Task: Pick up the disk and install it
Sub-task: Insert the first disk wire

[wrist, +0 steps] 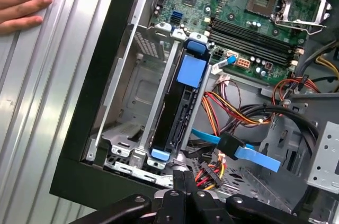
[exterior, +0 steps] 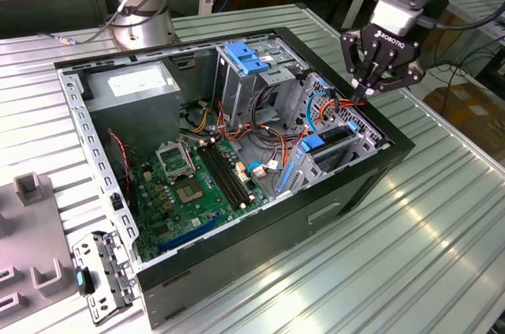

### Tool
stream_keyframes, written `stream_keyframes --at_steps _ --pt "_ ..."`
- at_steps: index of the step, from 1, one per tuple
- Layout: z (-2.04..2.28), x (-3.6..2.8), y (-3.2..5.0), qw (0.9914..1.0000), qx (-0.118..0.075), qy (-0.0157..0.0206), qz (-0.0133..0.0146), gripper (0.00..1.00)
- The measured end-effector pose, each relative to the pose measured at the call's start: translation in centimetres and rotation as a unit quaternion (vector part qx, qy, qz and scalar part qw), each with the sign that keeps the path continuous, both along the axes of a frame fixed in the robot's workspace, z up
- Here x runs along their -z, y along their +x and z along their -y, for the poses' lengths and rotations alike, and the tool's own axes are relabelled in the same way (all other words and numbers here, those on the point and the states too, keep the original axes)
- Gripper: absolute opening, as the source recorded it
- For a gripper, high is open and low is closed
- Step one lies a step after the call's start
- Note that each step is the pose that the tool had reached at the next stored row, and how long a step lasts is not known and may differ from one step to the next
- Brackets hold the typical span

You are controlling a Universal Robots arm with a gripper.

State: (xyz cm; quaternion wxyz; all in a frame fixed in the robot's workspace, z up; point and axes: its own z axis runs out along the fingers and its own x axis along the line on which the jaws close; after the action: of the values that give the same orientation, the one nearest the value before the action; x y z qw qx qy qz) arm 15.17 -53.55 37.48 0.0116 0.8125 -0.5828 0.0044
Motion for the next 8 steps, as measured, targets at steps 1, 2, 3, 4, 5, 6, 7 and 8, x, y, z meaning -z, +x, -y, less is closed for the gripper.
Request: stream_keyframes --at_steps 1,2,3,4,5,6,7,8 --pt "0.00 0.00 0.03 0.99998 -0.007 0.0000 0.0002 0.11" --pt "0.00 0.00 0.04 0.99993 -0.012 0.0000 0.0002 0.11" --pt "0.00 -0.01 0.08 0.99982 -0.019 0.0001 0.0002 0.11" --pt "0.01 -0.04 0.14 0.99972 -0.024 0.0006 0.0003 0.11" --pt "0.00 -0.16 0.31 0.99956 -0.030 0.0021 0.0003 0.11" --pt "0.00 -0.30 0.52 0.99947 -0.032 0.0026 0.0003 0.11" --pt "-0.02 -0.39 0.76 0.99938 -0.035 0.0029 0.0003 0.11" --pt "-0.03 -0.43 0.89 0.99932 -0.037 0.0029 0.0003 0.11"
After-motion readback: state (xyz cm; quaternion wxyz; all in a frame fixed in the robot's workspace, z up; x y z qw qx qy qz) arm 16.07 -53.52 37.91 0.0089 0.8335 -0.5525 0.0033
